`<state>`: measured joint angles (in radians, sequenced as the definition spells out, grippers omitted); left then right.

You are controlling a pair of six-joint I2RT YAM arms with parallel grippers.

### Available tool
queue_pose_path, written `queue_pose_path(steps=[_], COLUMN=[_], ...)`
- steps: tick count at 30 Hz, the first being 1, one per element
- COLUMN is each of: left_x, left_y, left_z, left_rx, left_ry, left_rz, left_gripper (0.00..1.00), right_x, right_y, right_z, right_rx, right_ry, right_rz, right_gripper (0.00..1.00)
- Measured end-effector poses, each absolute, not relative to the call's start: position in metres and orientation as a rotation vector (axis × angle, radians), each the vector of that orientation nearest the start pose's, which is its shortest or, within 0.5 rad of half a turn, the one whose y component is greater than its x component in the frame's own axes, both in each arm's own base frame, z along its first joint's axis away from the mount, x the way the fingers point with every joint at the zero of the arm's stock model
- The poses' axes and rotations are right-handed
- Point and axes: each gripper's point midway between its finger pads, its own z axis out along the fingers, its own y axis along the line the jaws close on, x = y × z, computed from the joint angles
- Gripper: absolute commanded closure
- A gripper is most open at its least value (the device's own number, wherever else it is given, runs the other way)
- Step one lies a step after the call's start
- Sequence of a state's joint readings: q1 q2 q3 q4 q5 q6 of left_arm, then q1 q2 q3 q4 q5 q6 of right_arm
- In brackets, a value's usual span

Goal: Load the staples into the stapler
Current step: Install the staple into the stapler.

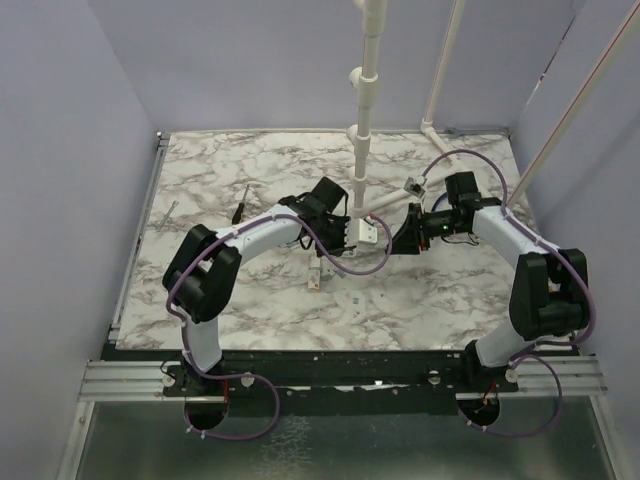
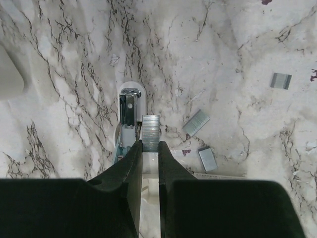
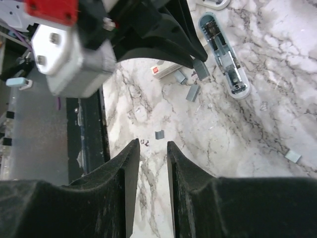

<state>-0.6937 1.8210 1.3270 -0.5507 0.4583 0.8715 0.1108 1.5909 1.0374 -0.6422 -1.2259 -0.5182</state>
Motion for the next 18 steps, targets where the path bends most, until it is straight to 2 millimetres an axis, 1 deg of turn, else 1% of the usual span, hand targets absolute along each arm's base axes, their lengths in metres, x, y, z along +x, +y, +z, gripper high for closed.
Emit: queue_pose_path(steps=[2, 5, 10, 13, 18], left_x=[0.304, 0.314, 0.323, 0.328, 0.332], left_y=[-0.313, -0.315, -0.316, -0.319, -0.323], left_z=[0.072, 0.067, 0.069, 0.071, 0.068], left_rx=[1.901, 1.893, 1.877, 1.868, 1.866], left_ry=[1.705, 1.721, 1.724, 1.722, 1.728], left_rz=[-0.524, -0.515, -0.500, -0.496, -0.498], left_gripper=[1.00, 1.00, 1.00, 1.00, 1.00], right_x=[0.271, 0.270, 0.269, 0.270, 0.271], right_y=[0.188, 0.187, 0.184, 0.184, 0.183], right_z=[0.144, 0.140, 0.131, 0.132, 0.134], right_rx=[-0.966, -0.976, -0.981, -0.993, -1.013], right_ry=[1.960, 1.955, 1.972, 1.964, 1.945], right_rz=[1.376, 1.346, 1.320, 1.301, 1.278], right_gripper=[0.68, 0.68, 0.68, 0.68, 0.68])
